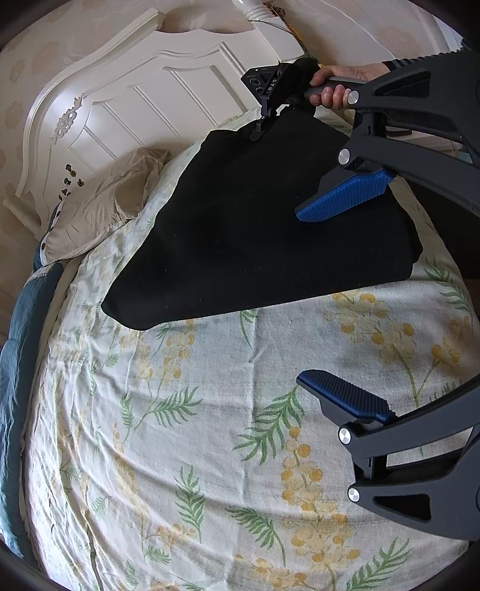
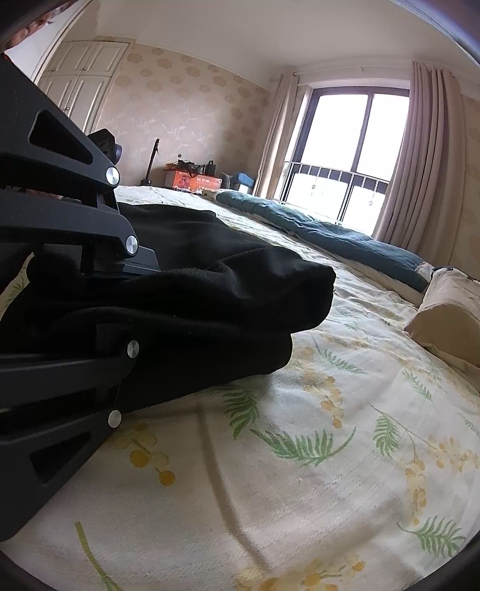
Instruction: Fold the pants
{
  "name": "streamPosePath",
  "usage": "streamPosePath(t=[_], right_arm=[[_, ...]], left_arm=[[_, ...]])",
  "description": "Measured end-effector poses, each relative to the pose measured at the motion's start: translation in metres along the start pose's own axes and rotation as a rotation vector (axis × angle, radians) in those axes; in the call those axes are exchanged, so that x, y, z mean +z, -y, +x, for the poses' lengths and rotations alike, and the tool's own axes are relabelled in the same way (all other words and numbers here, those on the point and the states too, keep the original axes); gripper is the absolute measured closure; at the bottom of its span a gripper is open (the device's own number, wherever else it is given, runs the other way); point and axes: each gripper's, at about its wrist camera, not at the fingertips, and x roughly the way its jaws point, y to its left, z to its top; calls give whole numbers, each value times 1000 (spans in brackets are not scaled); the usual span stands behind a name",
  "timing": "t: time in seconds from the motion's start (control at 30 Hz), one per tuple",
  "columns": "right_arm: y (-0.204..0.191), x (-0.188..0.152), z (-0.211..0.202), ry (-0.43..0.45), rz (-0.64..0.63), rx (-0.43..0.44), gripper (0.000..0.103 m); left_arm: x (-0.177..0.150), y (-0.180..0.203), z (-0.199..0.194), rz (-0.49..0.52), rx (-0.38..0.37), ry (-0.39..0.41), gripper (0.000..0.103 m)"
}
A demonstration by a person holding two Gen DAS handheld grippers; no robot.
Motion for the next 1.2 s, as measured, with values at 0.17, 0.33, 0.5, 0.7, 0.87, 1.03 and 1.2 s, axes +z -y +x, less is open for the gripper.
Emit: streamPosePath(t=[0.17,0.33,0.5,0.7,0.87,1.03,1.2], right_arm=[[-1,-1,-2,1,4,-8,91],[-1,-1,-6,6,15,-15,90],[1,1,-44,74,27,-40,77],[3,-7,-57,68,23,-60,47],[1,-18,-39,16,-9,-72,36],[-2,-22,-30,2,-27,-66,31],[-12,-25,-13,-60,-73,-66,29]], left_arm=[[0,0,0,1,1,1,21],[1,-6,-2,-1,-14,-7,21],[3,-31,-8,-99,-170,-51,21],[7,-31,10,-161,-327,-102,21],[5,-19,40,-192,-377,-168,21],[7,1,48,-162,-362,-155,9],[7,12,54,-137,-374,-144,10]])
